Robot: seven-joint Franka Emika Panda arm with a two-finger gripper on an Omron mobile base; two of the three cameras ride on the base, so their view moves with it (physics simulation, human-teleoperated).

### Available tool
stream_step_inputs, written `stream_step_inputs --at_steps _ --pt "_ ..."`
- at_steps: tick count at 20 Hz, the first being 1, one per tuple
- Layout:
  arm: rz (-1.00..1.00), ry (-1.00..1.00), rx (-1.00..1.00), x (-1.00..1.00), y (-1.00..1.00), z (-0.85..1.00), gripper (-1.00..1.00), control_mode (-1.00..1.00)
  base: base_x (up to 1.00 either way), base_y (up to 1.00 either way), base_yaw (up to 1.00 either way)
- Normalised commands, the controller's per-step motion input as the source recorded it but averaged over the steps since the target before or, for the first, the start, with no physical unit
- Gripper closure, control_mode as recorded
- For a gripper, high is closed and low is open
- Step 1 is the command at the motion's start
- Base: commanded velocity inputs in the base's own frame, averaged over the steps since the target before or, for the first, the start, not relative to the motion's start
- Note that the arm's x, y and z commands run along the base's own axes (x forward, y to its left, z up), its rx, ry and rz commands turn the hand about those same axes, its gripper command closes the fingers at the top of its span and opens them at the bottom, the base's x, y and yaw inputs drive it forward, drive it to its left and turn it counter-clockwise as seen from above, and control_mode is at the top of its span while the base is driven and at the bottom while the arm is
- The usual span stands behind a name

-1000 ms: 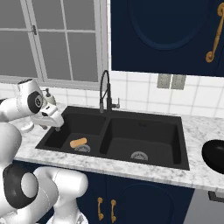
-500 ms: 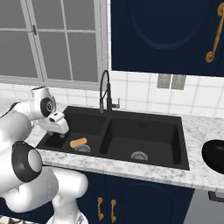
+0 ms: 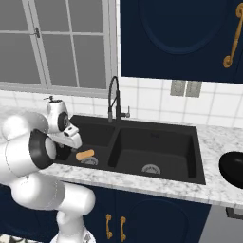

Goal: Pick the squash from the sink and place it in the bowl. Then pick the bowl and place it in the microwave. Then close the microwave door and press the start button.

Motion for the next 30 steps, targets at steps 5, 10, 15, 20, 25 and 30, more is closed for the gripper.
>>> stream_step_inputs --at_steps 5,10,15,20,25,30 --pt "0.0 0.03 0.07 0.47 0.0 -0.27 -1.0 -1.0 0.0 0.0 0.0" --pt "0.0 0.0 0.07 0.36 0.0 -0.35 -1.0 -1.0 0.0 0.0 0.0" --pt "0.0 0.0 0.06 0.4 -0.02 -0.43 -1.0 -1.0 0.0 0.0 0.0" --pt "0.0 0.01 0.05 0.45 -0.01 -0.45 -1.0 -1.0 0.0 0.0 0.0" --pt "0.0 0.01 0.01 0.42 0.0 -0.42 -1.0 -1.0 0.0 0.0 0.0" --pt "0.0 0.0 0.0 0.45 0.0 -0.38 -1.0 -1.0 0.0 0.0 0.0"
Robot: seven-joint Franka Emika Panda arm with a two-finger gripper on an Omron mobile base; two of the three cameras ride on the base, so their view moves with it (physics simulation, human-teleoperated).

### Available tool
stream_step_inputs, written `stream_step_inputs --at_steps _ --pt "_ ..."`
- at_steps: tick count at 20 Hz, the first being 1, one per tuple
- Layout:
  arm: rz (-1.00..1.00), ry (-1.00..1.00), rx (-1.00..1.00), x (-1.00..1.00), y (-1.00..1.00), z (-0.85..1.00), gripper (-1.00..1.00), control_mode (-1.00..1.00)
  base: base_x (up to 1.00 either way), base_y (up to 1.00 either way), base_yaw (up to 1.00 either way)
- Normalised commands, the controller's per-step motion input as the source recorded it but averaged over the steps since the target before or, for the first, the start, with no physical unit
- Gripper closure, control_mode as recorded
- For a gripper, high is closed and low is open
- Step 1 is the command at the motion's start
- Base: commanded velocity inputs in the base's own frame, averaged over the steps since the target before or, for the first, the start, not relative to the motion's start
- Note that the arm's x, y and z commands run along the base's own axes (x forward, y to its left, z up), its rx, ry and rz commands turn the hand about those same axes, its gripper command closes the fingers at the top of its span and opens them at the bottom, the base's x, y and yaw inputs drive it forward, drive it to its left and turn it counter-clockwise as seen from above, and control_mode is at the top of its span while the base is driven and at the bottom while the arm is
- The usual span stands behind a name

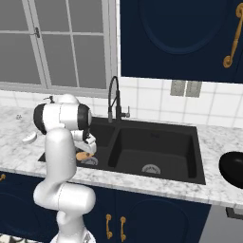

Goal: Pick the squash from the sink and place it in the bowl. Then pick the bowl and place it in the microwave. Then close the microwave door and press the start button.

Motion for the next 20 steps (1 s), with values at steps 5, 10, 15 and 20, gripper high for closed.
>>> stream_step_inputs --at_steps 5,10,15,20 --pt "0.0 0.0 0.0 0.53 0.05 -0.33 -1.0 -1.0 0.0 0.0 0.0" --pt "0.0 0.0 0.0 0.43 0.04 -0.38 -1.0 -1.0 0.0 0.0 0.0" --pt "0.0 0.0 0.0 0.31 0.04 -0.39 -1.0 -1.0 0.0 0.0 0.0" --pt "0.0 -0.04 0.0 0.21 0.04 -0.31 -1.0 -1.0 0.0 0.0 0.0"
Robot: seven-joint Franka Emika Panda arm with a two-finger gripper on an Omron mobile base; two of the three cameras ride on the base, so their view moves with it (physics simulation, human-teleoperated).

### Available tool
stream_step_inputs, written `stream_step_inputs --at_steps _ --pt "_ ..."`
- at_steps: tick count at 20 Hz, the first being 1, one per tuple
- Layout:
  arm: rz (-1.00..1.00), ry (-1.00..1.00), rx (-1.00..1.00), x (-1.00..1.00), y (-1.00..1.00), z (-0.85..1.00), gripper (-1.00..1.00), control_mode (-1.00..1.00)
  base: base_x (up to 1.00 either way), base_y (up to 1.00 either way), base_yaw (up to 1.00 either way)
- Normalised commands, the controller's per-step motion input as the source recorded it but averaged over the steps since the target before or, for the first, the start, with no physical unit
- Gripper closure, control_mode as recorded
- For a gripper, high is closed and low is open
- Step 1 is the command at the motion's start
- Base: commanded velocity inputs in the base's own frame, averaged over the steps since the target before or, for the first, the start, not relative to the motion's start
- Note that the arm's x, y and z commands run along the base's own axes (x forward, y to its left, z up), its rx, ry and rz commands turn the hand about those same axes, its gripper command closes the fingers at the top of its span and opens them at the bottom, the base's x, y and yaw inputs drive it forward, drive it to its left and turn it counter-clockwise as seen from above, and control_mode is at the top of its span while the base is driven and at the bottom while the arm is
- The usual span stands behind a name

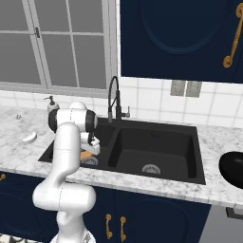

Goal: Pick the squash from the sink and place it in the bowl. Then pick the bowl and place it in the microwave. Then close the microwave door and press the start button.

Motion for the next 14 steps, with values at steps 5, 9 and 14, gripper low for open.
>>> stream_step_inputs --at_steps 5,9,14 --pt "0.0 -0.05 0.0 0.09 0.0 -0.29 -1.0 -1.0 0.0 0.0 0.0" --pt "0.01 -0.13 0.0 -0.14 0.0 -0.43 1.0 -1.0 0.0 0.0 0.0" --pt "0.0 -0.1 0.0 -0.32 0.0 -0.06 1.0 -1.0 0.0 0.0 0.0"
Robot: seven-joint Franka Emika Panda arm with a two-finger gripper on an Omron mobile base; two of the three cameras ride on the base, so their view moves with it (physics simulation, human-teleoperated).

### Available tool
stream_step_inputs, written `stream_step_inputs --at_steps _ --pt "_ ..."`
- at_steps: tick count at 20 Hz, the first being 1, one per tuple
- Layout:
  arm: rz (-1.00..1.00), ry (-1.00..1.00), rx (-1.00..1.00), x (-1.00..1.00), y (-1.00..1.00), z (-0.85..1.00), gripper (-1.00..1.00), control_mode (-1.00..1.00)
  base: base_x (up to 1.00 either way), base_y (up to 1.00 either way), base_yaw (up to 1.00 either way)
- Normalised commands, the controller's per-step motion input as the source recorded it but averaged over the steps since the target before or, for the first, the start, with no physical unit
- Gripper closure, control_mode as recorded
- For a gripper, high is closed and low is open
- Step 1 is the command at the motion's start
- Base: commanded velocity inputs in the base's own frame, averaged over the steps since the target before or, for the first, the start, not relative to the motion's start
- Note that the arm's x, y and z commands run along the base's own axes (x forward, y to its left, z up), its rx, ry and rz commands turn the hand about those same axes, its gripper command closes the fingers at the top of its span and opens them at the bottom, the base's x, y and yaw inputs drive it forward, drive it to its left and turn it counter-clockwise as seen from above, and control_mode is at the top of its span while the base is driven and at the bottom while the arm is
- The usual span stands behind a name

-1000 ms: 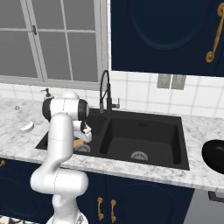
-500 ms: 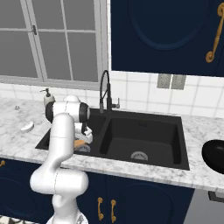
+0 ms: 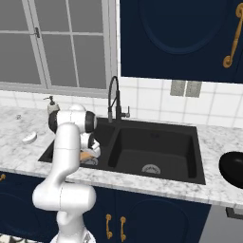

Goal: Pick the squash from the sink and place it in the bowl. Then pick the bowl and place it in the microwave. Then close the microwave door and press the start button.

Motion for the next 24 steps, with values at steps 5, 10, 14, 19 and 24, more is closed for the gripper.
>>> stream_step_inputs --at_steps 5,10,14,19,24 --pt "0.0 -0.17 0.0 -0.39 -0.05 0.68 1.0 -1.0 0.0 0.0 0.0" --pt "0.0 -0.25 0.0 -0.32 -0.07 1.0 1.0 -1.0 0.0 0.0 0.0" --pt "-0.03 -0.17 0.0 -0.28 -0.05 1.0 1.0 -1.0 0.0 0.0 0.0" --pt "-0.08 -0.13 0.0 -0.6 -0.17 0.96 1.0 -1.0 0.0 0.0 0.0" --pt "-0.03 -0.22 0.0 -0.85 -0.4 0.89 1.0 -1.0 0.0 0.0 0.0"
